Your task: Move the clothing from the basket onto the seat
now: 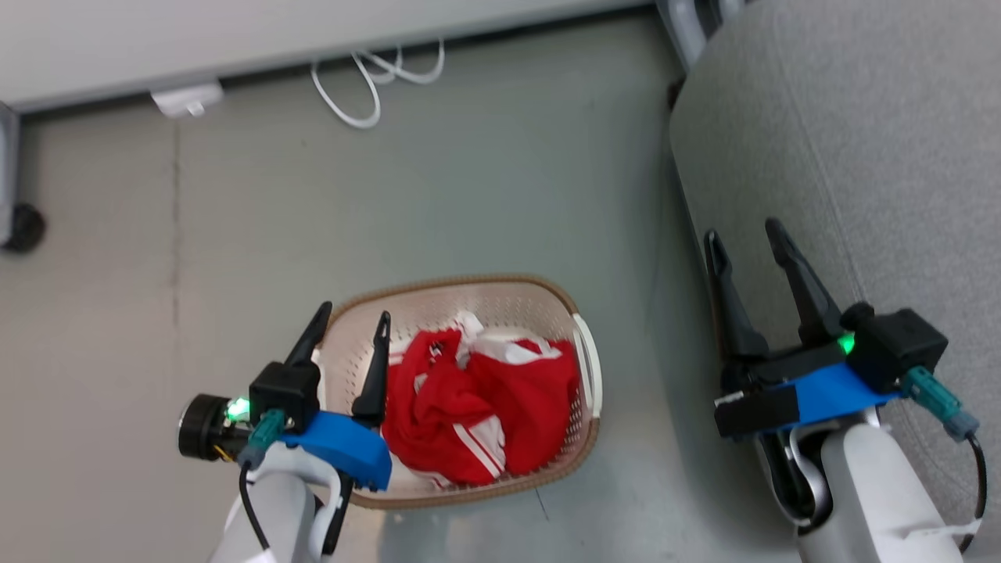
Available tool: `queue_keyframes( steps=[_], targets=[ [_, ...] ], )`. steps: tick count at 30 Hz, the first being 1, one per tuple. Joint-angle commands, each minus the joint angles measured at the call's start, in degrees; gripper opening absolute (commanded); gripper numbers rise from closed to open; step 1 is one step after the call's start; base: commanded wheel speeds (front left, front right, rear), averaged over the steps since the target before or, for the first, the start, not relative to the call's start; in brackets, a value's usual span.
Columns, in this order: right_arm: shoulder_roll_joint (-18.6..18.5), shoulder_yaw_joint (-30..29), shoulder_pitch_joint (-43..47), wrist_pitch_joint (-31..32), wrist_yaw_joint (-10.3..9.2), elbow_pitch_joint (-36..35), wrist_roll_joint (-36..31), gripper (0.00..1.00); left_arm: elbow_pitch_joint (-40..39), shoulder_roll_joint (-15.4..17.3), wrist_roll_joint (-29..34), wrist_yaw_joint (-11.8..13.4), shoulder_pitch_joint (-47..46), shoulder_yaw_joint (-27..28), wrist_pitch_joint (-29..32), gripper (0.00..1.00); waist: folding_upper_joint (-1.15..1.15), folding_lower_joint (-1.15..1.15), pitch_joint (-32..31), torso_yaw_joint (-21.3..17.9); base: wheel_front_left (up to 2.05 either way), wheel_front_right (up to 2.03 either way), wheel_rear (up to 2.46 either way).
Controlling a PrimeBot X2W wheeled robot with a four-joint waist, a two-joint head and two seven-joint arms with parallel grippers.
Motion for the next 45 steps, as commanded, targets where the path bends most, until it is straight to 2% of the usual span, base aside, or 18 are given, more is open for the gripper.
queue_keyframes(
  steps=[1, 8, 16, 19, 28, 36, 37, 38, 39, 45],
  targets=[
    [-0.2, 0.52, -2.36, -0.4, 0.03, -0.83, -0.34, 1.0, 1.6, 0.84, 0.41, -0.28, -2.94, -0.12, -0.3, 1.0, 0.0, -0.02, 8.5, -3.86, 0.0, 0.0, 0.0],
    [-0.17, 2.85, -6.74, -1.07, 0.03, -2.53, 0.97, 1.0, 12.5, 0.99, 0.02, -0.53, -10.76, -0.71, -0.27, 1.0, 0.0, -0.02, 17.62, -6.7, 0.0, 0.0, 0.0],
    [-0.17, 4.91, -8.94, -1.34, 0.03, -3.25, 3.66, 1.0, 25.21, 2.07, -1.63, -0.74, -19.22, -0.42, 1.28, 1.0, 0.0, -0.02, 24.25, -10.0, 0.0, 0.0, 0.0],
    [-0.17, 5.33, -8.99, -1.32, 0.03, -3.97, 4.53, 1.0, 28.79, 2.63, -2.18, -0.73, -21.68, -0.16, 2.59, 1.0, 0.0, -0.02, 25.67, -10.92, 0.0, 0.0, 0.0],
    [-0.17, 7.64, -9.56, -1.33, 0.03, -4.64, 7.43, 1.0, 37.55, 3.41, -3.63, 2.16, -26.65, 0.95, 9.59, 1.0, 0.0, -0.02, 27.93, -12.89, 0.0, 0.0, 0.0],
    [-0.17, 8.56, -9.66, -1.33, 0.03, -4.77, 8.79, 1.0, 41.27, 2.97, -5.37, 3.04, -28.57, 1.6, 13.89, 1.0, 0.0, -0.02, 28.45, -13.69, 0.0, 0.0, 0.0],
    [-0.17, 8.61, -9.72, -1.33, 0.03, -4.72, 8.87, 1.0, 41.51, 2.9, -5.44, 3.02, -28.66, 1.6, 14.1, 0.62, 0.0, -0.02, 28.44, -13.79, 0.0, 0.0, 0.0],
    [-0.17, 8.6, -9.79, -1.33, 0.03, -4.66, 8.96, 1.0, 41.7, 2.86, -5.58, 3.01, -28.82, 1.48, 14.23, 0.47, 0.0, -0.02, 28.42, -13.86, 0.0, 0.0, 0.0],
    [-0.17, 8.57, -9.83, -1.33, 0.03, -4.61, 9.09, 1.0, 41.9, 2.83, -5.71, 2.86, -28.91, 1.4, 14.35, 0.0, 0.0, -0.02, 28.39, -13.91, 0.0, 0.0, 0.0],
    [-0.17, 8.37, -9.48, -1.34, 0.03, -4.33, 9.19, 1.0, 42.66, 2.66, -6.28, 2.09, -29.02, 0.8, 14.38, 0.0, 0.0, -0.02, 28.04, -13.97, 0.0, 0.0, 0.0]
  ],
)
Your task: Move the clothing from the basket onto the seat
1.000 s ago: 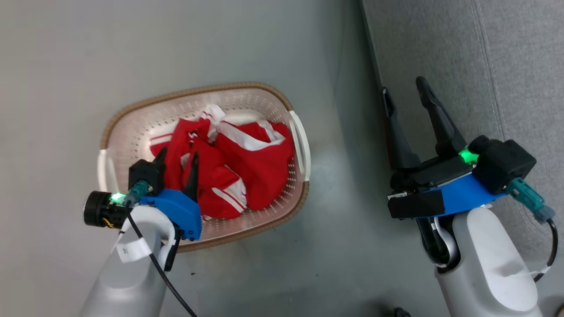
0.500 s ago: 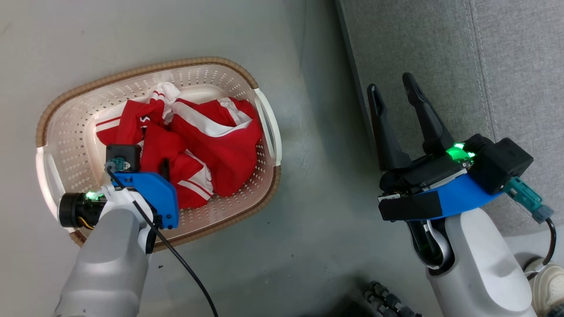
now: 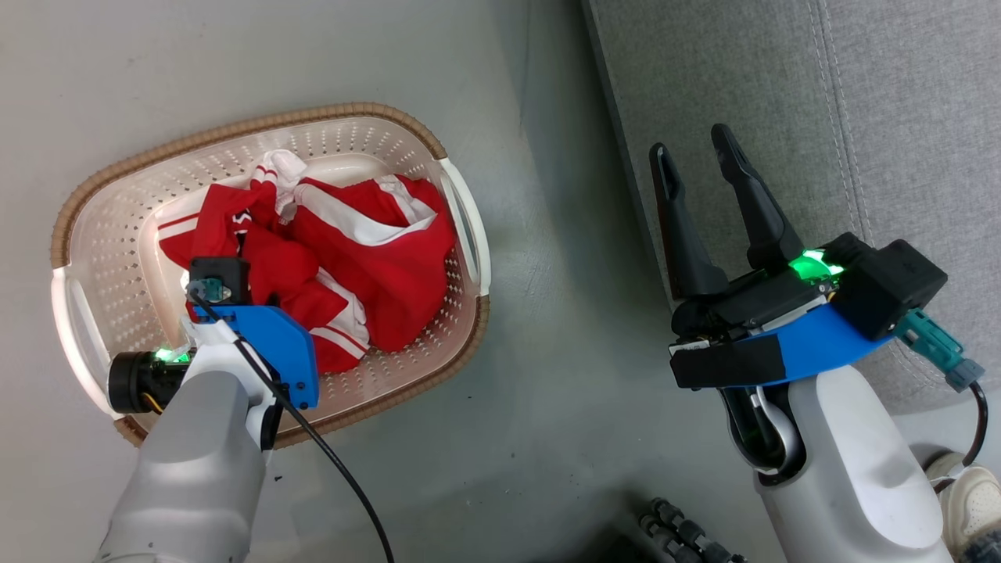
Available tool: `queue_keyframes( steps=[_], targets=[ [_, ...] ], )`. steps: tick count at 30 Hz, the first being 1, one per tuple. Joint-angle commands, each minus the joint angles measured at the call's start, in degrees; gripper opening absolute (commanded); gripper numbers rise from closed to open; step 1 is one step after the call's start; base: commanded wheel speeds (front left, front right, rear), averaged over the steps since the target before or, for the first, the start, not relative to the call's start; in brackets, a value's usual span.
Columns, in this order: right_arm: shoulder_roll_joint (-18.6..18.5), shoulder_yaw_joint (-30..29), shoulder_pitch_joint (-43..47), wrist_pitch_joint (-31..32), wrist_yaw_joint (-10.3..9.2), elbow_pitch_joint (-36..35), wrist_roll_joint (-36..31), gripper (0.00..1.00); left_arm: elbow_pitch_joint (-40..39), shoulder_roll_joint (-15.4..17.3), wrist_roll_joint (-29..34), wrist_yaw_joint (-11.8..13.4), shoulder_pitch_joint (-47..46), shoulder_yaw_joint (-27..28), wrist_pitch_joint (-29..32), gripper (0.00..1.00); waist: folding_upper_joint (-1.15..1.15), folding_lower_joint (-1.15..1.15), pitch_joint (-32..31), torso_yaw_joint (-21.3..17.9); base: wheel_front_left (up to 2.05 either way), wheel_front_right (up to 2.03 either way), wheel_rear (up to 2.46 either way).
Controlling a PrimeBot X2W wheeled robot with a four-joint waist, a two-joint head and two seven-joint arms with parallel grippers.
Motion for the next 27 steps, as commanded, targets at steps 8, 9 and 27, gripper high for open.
queue_keyframes(
  steps=[8, 9, 27],
  targets=[
    [-0.14, -0.24, -0.41, -0.33, 0.03, 0.85, -0.07, 1.0, 0.7, -0.21, -0.84, -0.88, -0.85, -0.78, -0.42, 0.0, 0.0, 0.0, -0.84, 0.44, 0.0, 0.0, 0.0],
    [-0.14, -0.25, -0.39, -0.33, 0.03, 0.97, -0.14, 1.0, 0.8, -0.29, -1.0, -0.93, -0.72, -0.83, -0.48, 0.0, 0.0, 0.0, -1.06, 0.51, 0.0, 0.0, 0.0],
    [-0.18, -3.57, 5.93, -0.28, 0.03, 7.23, -4.06, 1.0, 0.18, -3.6, -4.61, -3.39, 5.12, -5.98, -5.68, 0.0, 0.0, 0.0, -22.76, 7.53, 0.0, 0.0, 0.0]
  ],
)
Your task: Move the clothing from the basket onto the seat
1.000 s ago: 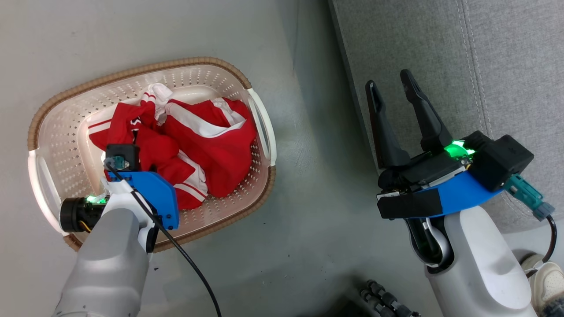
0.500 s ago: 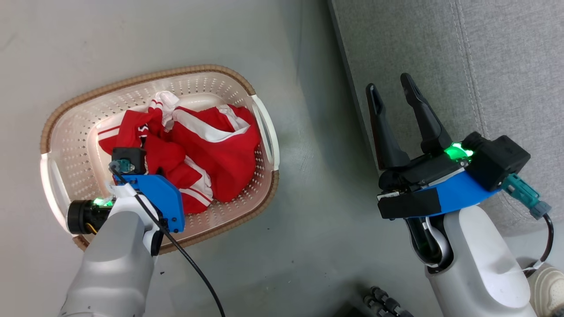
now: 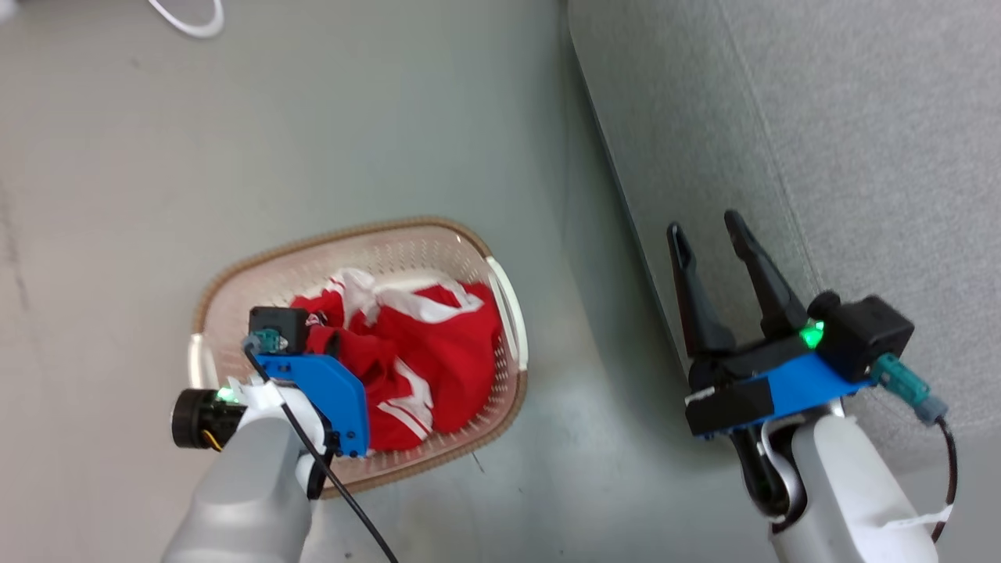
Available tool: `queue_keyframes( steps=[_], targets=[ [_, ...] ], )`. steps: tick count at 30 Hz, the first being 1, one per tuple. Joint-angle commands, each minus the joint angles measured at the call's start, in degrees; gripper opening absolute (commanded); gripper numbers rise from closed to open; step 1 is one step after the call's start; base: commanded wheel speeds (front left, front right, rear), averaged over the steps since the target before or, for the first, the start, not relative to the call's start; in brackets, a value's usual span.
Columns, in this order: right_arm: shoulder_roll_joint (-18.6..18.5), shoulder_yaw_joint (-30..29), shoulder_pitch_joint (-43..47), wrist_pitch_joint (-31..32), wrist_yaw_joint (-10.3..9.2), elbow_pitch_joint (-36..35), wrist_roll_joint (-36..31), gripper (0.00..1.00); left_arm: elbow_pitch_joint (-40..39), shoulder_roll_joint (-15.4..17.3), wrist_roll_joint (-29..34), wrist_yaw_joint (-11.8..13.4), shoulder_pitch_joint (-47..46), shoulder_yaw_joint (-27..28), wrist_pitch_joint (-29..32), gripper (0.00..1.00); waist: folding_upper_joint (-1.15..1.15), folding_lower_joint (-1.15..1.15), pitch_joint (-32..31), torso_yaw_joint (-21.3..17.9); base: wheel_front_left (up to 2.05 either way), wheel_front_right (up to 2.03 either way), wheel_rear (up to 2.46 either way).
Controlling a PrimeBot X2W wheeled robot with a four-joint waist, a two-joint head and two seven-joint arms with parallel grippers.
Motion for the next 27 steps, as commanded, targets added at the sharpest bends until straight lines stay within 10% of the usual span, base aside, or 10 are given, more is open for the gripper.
queue_keyframes(
  steps=[1, 11, 27],
  targets=[
    [-0.21, -0.26, 1.6, -0.21, 0.03, 0.83, -0.42, 1.0, -1.48, -0.28, -1.84, -0.48, 1.87, -1.59, 0.05, 0.0, 0.0, 0.0, -8.45, 3.85, 0.0, 0.0, 0.0],
    [-0.21, -2.49, 7.89, -0.05, 0.03, 4.08, -2.16, 1.0, -16.25, -0.22, -16.16, -0.38, 6.44, -18.5, 2.54, 0.0, 0.0, 0.0, -21.64, 9.72, 0.0, 0.0, 0.0],
    [-0.2, -2.86, 15.16, 2.86, 0.03, 3.27, -1.54, 1.0, -27.8, -0.19, -26.19, 0.14, -2.62, -30.21, 1.32, 0.0, 0.0, 0.0, -31.55, 13.08, 0.0, 0.0, 0.0]
  ],
)
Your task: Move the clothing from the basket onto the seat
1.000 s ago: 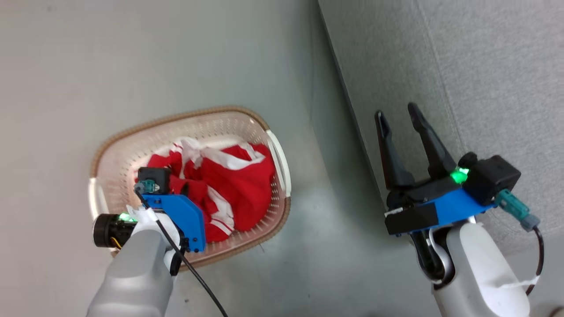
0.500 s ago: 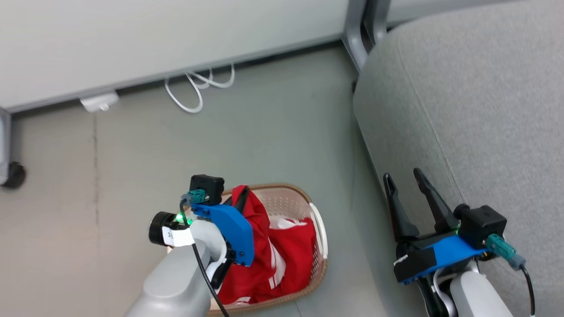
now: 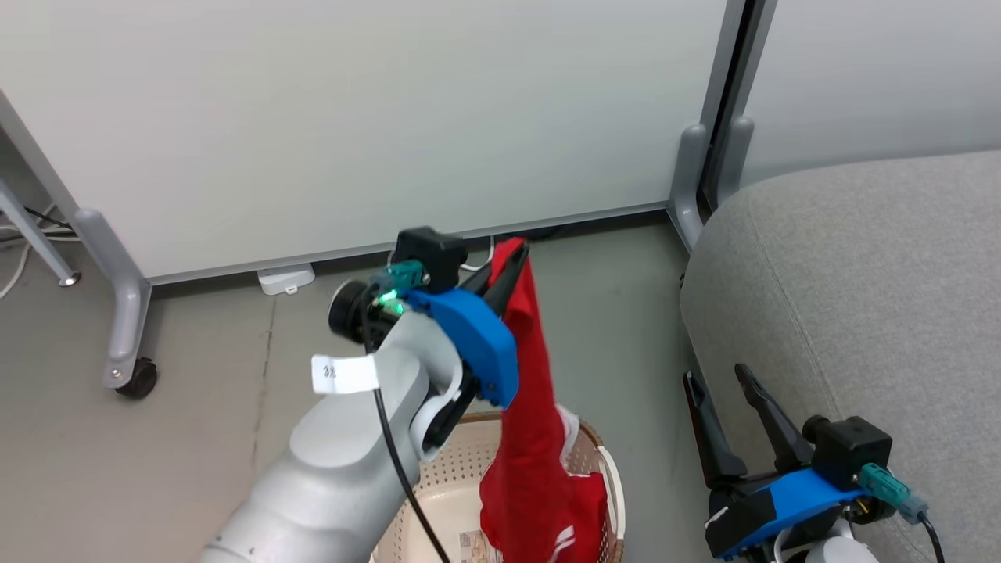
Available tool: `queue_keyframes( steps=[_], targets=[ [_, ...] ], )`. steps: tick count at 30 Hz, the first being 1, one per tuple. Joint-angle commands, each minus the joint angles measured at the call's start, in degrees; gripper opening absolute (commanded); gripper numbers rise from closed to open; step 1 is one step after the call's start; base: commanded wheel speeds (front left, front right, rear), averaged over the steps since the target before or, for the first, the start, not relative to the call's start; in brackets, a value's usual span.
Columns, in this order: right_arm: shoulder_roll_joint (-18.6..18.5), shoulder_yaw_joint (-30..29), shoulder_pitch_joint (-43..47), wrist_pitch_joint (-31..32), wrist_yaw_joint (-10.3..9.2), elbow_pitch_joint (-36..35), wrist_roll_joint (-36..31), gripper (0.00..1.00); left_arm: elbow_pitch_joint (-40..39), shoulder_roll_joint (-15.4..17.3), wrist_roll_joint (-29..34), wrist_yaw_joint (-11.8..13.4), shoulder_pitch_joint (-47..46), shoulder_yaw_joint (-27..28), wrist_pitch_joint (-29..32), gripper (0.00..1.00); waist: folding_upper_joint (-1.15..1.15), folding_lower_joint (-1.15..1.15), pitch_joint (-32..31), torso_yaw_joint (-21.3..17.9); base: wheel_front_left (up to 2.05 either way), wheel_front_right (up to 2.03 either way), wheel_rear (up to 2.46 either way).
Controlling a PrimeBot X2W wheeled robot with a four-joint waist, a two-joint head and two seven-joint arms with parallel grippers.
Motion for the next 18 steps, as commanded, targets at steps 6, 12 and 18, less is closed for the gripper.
queue_keyframes(
  steps=[6, 12, 18],
  targets=[
    [-0.2, -0.1, 1.81, 0.61, 0.03, -1.16, -0.1, 1.0, -3.71, 0.0, -3.33, 1.69, -5.76, -3.07, -0.62, 0.0, -0.01, 0.02, -1.32, 0.65, 0.0, 0.0, 0.0],
    [-0.2, -0.48, 2.54, 0.95, 0.03, -1.58, -0.52, 1.0, -6.2, 0.01, -7.37, 3.01, -8.31, -6.45, -0.15, 0.0, -0.01, 0.02, -2.07, 1.44, 0.0, 0.0, 0.0],
    [-0.21, 0.16, 2.91, 1.71, 0.03, -2.11, -0.49, 1.0, -6.34, 0.0, -10.67, 4.72, -10.04, -10.44, -0.78, 0.0, -0.01, 0.02, -2.56, 1.31, 0.0, 0.0, 0.0]
  ],
)
